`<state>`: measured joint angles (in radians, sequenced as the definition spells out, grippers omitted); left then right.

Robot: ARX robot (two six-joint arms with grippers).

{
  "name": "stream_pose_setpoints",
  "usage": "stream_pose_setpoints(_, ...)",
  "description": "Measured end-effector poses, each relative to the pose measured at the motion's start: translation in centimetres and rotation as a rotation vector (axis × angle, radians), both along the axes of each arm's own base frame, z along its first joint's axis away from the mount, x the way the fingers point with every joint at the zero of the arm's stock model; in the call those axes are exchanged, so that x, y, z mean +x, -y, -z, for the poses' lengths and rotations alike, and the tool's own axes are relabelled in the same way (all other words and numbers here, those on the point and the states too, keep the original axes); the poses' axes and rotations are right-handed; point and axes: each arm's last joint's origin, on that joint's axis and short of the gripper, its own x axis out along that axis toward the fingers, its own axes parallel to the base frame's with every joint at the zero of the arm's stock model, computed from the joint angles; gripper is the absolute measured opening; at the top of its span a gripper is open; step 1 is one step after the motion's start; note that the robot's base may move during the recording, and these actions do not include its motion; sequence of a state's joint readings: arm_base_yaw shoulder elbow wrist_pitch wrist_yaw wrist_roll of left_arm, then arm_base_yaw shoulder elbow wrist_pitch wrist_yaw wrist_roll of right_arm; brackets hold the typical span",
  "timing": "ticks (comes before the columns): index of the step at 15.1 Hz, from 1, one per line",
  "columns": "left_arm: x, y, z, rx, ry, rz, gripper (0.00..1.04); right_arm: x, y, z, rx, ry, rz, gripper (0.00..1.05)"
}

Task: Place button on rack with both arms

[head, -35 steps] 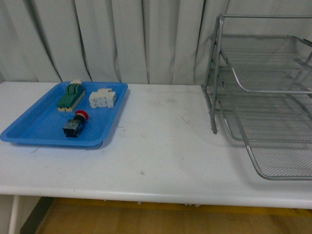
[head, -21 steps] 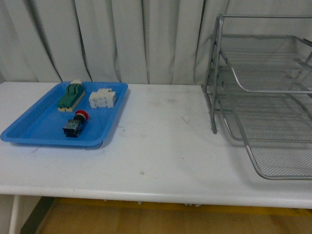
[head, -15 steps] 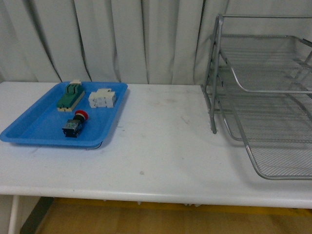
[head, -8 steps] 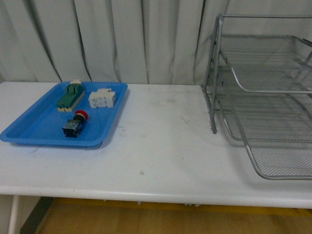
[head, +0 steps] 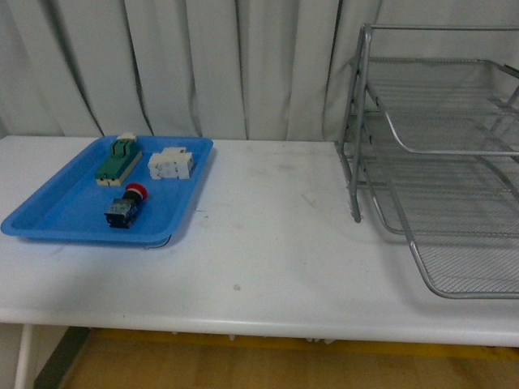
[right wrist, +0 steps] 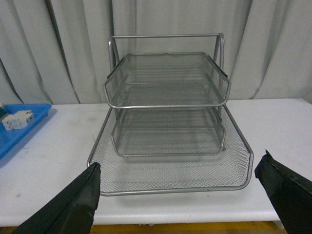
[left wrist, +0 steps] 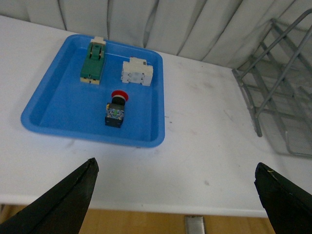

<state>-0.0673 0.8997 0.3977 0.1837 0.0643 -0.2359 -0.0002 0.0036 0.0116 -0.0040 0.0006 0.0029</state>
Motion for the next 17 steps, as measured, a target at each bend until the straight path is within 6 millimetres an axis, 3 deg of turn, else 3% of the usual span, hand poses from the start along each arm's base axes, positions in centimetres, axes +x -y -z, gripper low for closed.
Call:
stream_pose_setpoints(3,9.7,0.8,1.6,0.097,-0.098,0.067,0.98,0.0,0.0,0.0,0.0,0.0,0.0,0.98)
stream_pose_setpoints(5,15.9,1.5,4.4,0.159,-0.216,0.09,0.98,0.0,0.0,0.0,0.0,0.001,0.0,0.98)
stream_pose_setpoints(8,21.5,1.7,8.3,0.204,-0.375,0.102,0.98,0.0,0.0,0.0,0.0,0.0,0.0,0.98)
stream_pose_setpoints(12,26.1,-0.2,8.7,0.3,-0.377,0.087,0.98,0.0,0.0,0.0,0.0,0.0,0.0,0.98)
stream_pose_setpoints(17,27.3,-1.9,11.7,0.387,-0.448,0.128,0.98,0.0,0.0,0.0,0.0,0.0,0.0,0.98)
